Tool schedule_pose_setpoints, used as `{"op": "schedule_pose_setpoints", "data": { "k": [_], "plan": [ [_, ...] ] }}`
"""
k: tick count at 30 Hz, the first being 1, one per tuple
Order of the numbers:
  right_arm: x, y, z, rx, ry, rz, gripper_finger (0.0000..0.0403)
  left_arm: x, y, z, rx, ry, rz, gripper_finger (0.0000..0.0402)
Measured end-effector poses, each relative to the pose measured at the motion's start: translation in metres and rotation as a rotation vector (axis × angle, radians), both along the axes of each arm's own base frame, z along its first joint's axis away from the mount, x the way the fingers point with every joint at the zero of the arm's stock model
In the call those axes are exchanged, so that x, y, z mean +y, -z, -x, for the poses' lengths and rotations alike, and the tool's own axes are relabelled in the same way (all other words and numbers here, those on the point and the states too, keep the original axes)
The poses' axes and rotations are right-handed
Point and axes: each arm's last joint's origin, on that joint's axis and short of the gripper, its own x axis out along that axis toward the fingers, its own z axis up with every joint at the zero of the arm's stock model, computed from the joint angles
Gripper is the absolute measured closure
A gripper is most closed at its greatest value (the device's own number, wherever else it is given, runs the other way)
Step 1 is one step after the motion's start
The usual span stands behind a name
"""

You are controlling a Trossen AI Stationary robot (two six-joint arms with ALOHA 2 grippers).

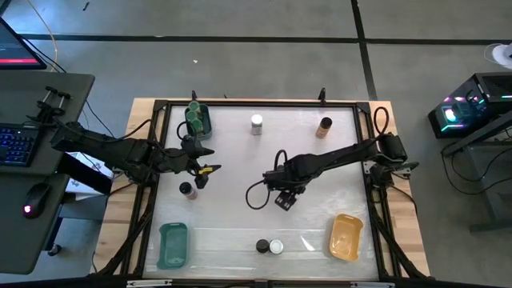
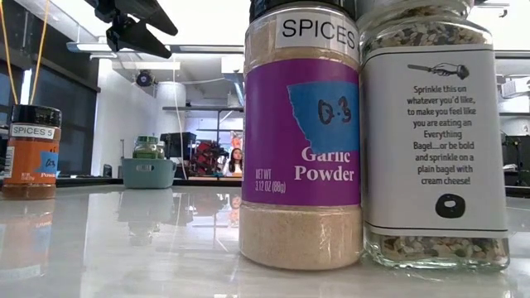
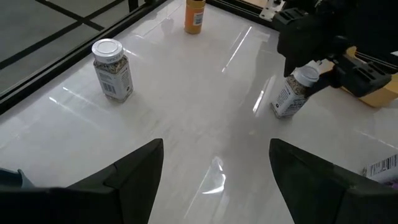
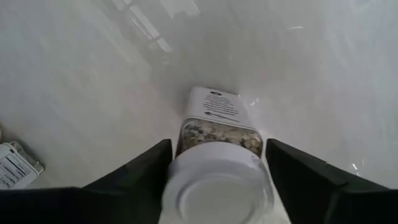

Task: Sort spices by type
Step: Put the middle left white seasoning bottle into the yellow bin

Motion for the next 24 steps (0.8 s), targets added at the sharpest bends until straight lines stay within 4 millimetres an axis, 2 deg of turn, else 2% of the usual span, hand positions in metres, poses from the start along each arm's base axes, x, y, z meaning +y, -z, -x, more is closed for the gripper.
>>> {"op": "schedule_pose_setpoints", "data": {
  "k": [4,9,12,17,21,24],
  "plan": [
    [0.000,0.000,0.000,0.005,0.011,-0.010,0.0188,0.000,0.000,0.000,0.000,0.000,0.000,0.0124],
    [0.000,-0.001,0.000,0.005,-0.018,-0.009,0.0200,0.000,0.000,0.000,0.000,0.000,0.000,0.0124],
    [0.000,-0.014,-0.001,-0.011,-0.072,-0.007,0.0200,0.000,0.000,0.000,0.007,0.013,-0.019,0.0124],
    [-0.004,-0.089,0.002,-0.176,-0.199,0.073,0.0200,0.000,0.000,0.000,0.015,0.024,-0.037,0.0124],
    [-0.007,-0.150,0.004,-0.450,-0.333,0.151,0.0200,0.000,0.000,0.000,0.014,0.018,-0.045,0.0124],
    [-0.007,-0.182,0.006,-0.653,-0.386,0.185,0.0200,0.001,0.000,0.000,0.011,-0.002,-0.059,0.0124]
  ]
}}
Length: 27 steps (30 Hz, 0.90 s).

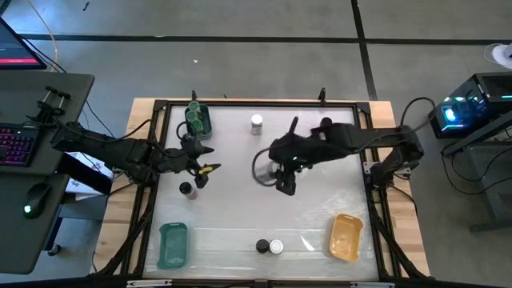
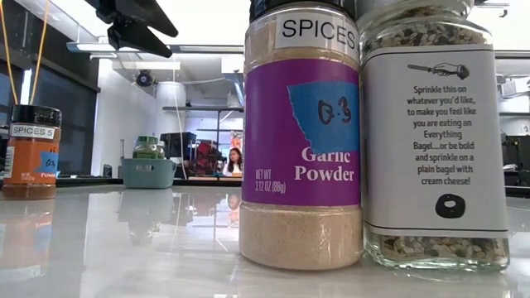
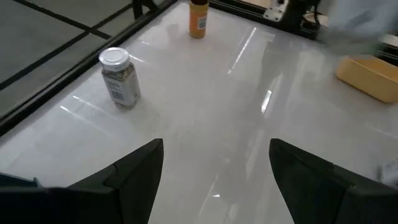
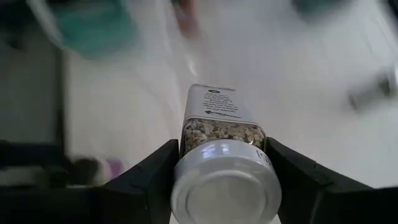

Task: Sort spices by type
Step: Put the middle left white seasoning bottle into the yellow bin

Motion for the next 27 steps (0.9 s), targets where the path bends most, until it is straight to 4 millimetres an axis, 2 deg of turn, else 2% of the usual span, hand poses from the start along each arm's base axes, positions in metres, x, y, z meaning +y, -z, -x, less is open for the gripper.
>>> {"op": "schedule_pose_setpoints", "data": {
  "k": [2,7,13,17,20,27],
  "plan": [
    [0.002,-0.011,-0.002,-0.101,-0.048,-0.024,0.0200,0.000,0.000,0.000,-0.008,-0.020,0.004,0.0124],
    [0.014,-0.022,-0.010,-0.249,-0.195,-0.118,0.0200,0.000,0.000,0.000,-0.011,-0.027,0.010,0.0124],
    [0.014,-0.021,-0.009,-0.235,-0.183,-0.124,0.0200,0.000,0.000,0.000,-0.013,-0.027,0.010,0.0124],
    [0.012,-0.010,0.011,-0.006,-0.113,-0.157,0.0200,0.000,0.000,0.000,-0.014,-0.027,0.009,0.0124],
    [0.019,0.000,0.029,0.208,-0.059,-0.218,0.0200,0.001,-0.001,0.000,-0.017,-0.039,0.000,0.0124],
    [0.070,0.031,0.059,0.569,-0.079,-0.351,0.0200,0.002,-0.001,0.000,-0.025,-0.068,-0.021,0.0124]
  ]
}}
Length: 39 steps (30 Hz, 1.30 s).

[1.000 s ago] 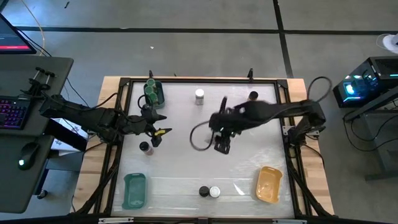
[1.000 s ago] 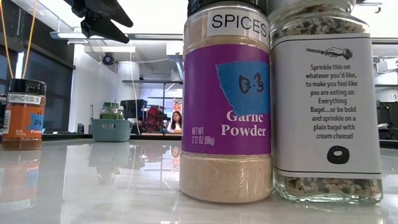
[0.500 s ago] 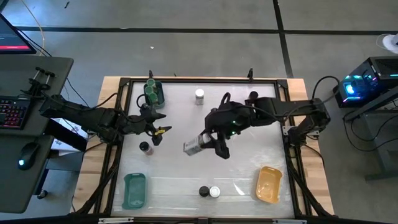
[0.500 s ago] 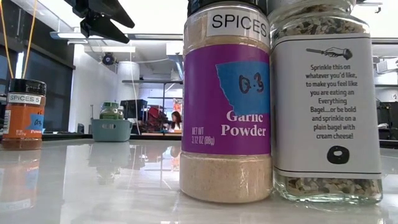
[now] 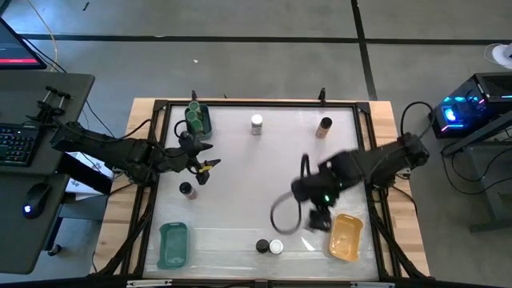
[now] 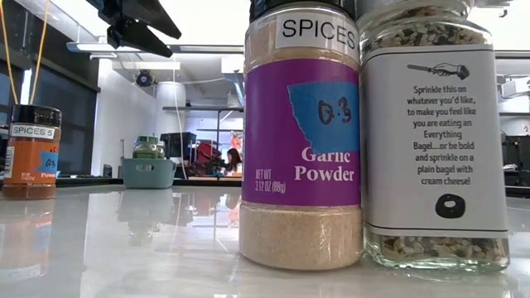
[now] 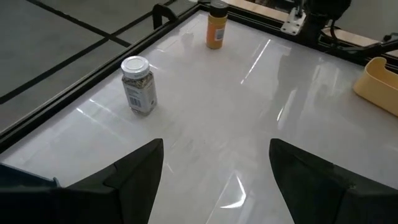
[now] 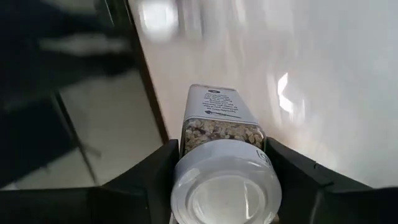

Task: Sort spices by type
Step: Put the middle left white seasoning bottle into the yellow bin

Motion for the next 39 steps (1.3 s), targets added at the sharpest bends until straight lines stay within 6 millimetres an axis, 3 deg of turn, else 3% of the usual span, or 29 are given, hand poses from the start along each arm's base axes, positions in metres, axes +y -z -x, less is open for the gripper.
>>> {"op": "schedule_pose_setpoints", "data": {
  "k": [8,15,23,39],
  "plan": [
    [0.060,0.044,0.040,0.286,-0.018,0.017,0.0200,0.000,0.000,0.000,0.000,0.000,0.000,0.0124],
    [0.087,0.075,0.061,0.367,0.056,0.073,0.0200,0.000,0.000,0.000,0.010,0.013,-0.019,0.0124],
    [0.092,0.093,0.071,0.331,0.117,0.201,0.0200,0.000,0.000,0.000,0.010,0.013,-0.019,0.0124],
    [0.105,0.138,0.092,0.286,-0.133,0.219,0.0200,0.000,0.000,0.000,0.000,0.005,0.005,0.0124]
  ]
}}
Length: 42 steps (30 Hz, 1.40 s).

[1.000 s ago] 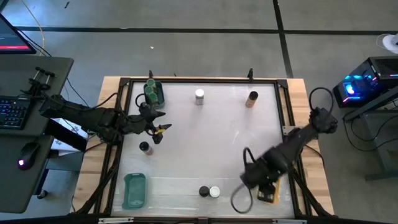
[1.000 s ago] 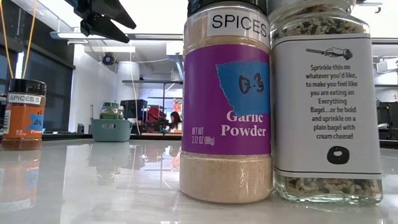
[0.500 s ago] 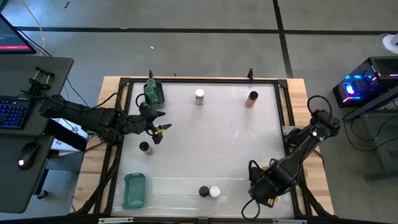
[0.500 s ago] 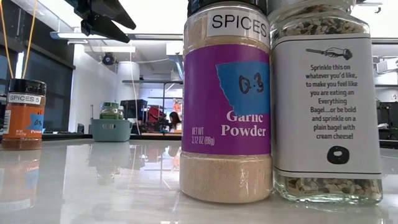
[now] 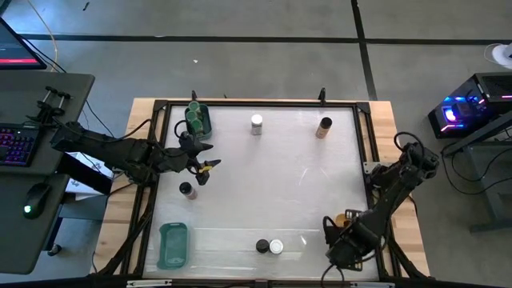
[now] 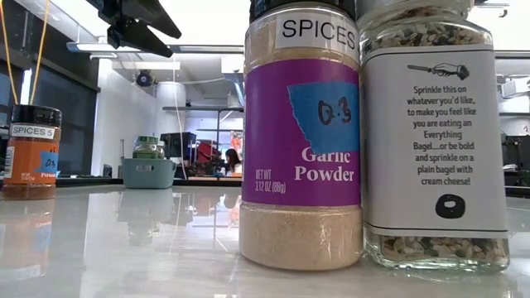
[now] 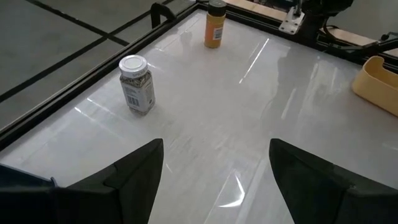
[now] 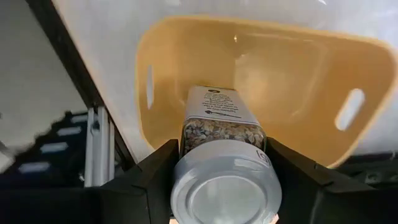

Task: Sort spices by type
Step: Put the middle left white seasoning bottle into the yellow bin

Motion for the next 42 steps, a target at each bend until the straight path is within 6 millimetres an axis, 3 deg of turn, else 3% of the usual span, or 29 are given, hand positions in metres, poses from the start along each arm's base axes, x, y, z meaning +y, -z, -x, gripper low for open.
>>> {"op": "schedule_pose_setpoints", "data": {
  "k": [7,18,27,42],
  "plan": [
    [0.004,0.009,0.009,0.012,-0.096,-0.019,0.0200,0.000,0.000,0.000,-0.015,-0.018,0.026,0.0124],
    [-0.005,0.002,0.015,0.038,-0.215,0.077,0.0200,0.005,-0.003,-0.002,-0.055,-0.057,0.044,0.0124],
    [-0.026,-0.014,0.008,-0.101,-0.192,0.181,0.0200,0.005,-0.003,-0.003,-0.068,-0.057,0.047,0.0124],
    [-0.039,-0.014,-0.006,-0.092,-0.228,0.142,0.0200,0.005,-0.003,-0.003,-0.063,-0.053,0.041,0.0124]
  ]
}}
